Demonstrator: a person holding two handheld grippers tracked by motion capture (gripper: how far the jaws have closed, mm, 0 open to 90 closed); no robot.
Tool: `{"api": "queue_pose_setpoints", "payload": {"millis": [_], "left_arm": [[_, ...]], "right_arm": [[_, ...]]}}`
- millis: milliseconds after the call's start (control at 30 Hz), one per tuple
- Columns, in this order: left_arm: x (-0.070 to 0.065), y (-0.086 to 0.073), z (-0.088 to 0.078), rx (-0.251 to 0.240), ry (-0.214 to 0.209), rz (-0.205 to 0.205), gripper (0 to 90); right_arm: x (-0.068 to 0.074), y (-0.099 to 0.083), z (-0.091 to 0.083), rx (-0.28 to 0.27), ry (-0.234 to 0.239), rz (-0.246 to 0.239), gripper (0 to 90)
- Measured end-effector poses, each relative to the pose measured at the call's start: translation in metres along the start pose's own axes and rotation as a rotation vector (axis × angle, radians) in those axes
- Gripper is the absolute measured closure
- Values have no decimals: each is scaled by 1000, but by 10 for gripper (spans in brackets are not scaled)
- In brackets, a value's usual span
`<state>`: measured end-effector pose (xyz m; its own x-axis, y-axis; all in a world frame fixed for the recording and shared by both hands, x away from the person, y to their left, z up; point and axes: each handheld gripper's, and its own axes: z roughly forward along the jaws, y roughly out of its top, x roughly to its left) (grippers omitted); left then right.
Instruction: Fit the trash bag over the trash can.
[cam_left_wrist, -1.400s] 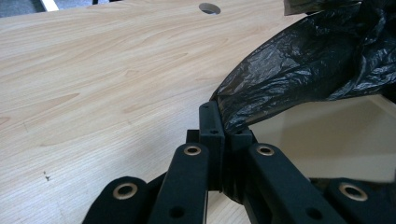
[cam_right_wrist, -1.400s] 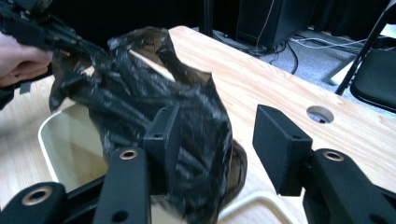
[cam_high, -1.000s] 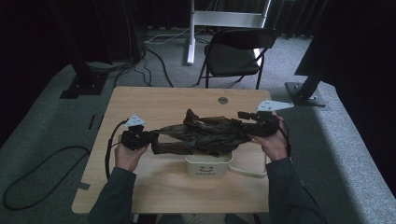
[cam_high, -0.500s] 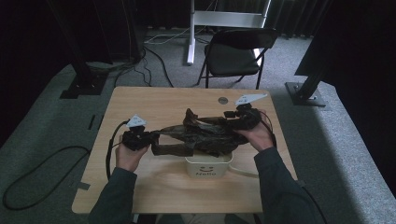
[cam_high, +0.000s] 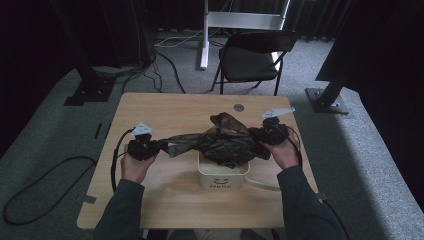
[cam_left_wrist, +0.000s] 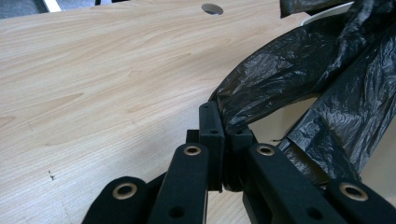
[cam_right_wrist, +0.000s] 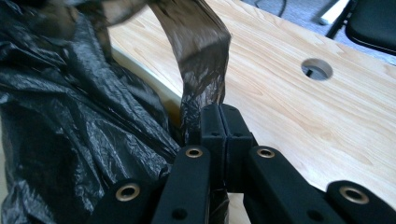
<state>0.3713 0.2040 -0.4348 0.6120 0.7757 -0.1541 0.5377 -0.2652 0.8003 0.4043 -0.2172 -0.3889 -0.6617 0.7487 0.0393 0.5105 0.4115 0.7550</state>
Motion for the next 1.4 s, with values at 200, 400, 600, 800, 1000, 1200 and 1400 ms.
{"api": "queue_pose_setpoints", "payload": {"millis": [200, 400, 600, 800, 1000, 1200, 1400], "left_arm": [[-2, 2, 2, 3, 0, 7, 879], [-9, 8, -2, -40, -35, 12, 720], [-14, 18, -8, -82, -56, 15, 612], [-24, 26, -12, -107, -78, 41, 530], [-26, 30, -15, -140, -97, 45, 454], [-31, 32, -18, -167, -108, 57, 445], [-32, 36, -24, -184, -93, 57, 435]], "right_arm": [[2, -7, -4, -6, 13, 7, 865], [9, -7, -3, -17, 20, -4, 843], [15, -2, -2, -26, 25, -15, 840], [20, 1, 1, -24, 39, -13, 852], [24, 3, 3, -22, 47, -20, 852], [22, 2, 3, -22, 42, -12, 856], [21, 3, 2, -23, 40, -12, 857]]}}
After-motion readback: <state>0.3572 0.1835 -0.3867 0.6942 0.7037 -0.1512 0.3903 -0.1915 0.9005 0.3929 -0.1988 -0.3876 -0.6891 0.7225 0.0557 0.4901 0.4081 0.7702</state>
